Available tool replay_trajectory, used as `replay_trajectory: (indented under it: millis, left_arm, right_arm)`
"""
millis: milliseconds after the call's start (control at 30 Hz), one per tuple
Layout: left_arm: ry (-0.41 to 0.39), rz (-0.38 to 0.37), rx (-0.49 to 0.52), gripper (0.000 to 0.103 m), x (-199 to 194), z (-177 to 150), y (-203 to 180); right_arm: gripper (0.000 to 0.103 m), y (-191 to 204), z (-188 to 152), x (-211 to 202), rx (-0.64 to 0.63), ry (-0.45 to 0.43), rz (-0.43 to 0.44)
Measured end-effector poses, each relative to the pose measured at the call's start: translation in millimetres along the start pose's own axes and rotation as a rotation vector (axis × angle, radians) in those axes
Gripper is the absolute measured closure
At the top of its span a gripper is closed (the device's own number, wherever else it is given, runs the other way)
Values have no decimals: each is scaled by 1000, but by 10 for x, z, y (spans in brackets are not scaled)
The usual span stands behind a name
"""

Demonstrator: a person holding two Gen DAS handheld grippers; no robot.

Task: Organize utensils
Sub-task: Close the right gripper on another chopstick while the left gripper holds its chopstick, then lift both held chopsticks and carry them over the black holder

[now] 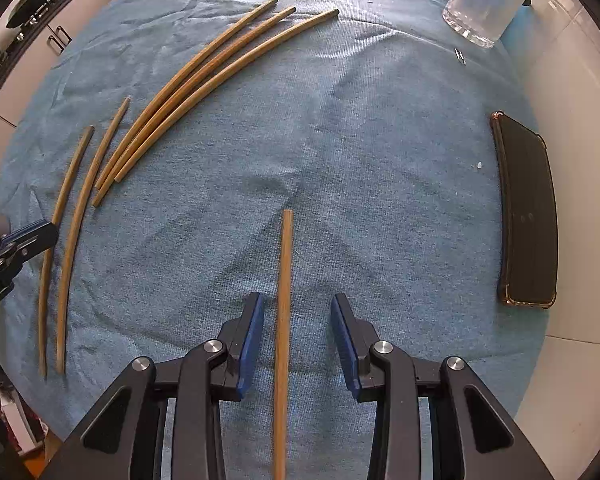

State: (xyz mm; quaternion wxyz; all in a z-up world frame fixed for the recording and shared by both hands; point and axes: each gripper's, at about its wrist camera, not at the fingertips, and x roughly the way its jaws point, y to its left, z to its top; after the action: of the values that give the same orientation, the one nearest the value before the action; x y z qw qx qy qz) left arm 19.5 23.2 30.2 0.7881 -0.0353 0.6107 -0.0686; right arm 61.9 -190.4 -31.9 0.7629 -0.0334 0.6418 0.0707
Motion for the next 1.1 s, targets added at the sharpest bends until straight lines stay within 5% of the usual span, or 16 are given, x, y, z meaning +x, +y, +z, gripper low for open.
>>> replay_trajectory:
  millis: [400, 467, 600, 800, 1100]
  left_arm:
    - [-26, -11, -28, 96, 64, 124, -3]
    - [-50, -33, -47, 96, 25, 44, 71]
    - [-105, -89, -66, 96, -98, -116, 130]
    - [-240, -157, -37, 96, -526, -440, 151]
    - [-378, -222, -2, 96, -942, -861, 180]
  right_arm:
    - [66, 146, 55, -51, 1, 2, -17]
    - [75, 187, 34, -58, -4, -14, -1]
    - [96, 311, -79, -91, -42, -97, -9]
    - [96, 294, -290, -231, 6, -205, 50]
    - [96, 206, -935, -891, 92, -517, 202]
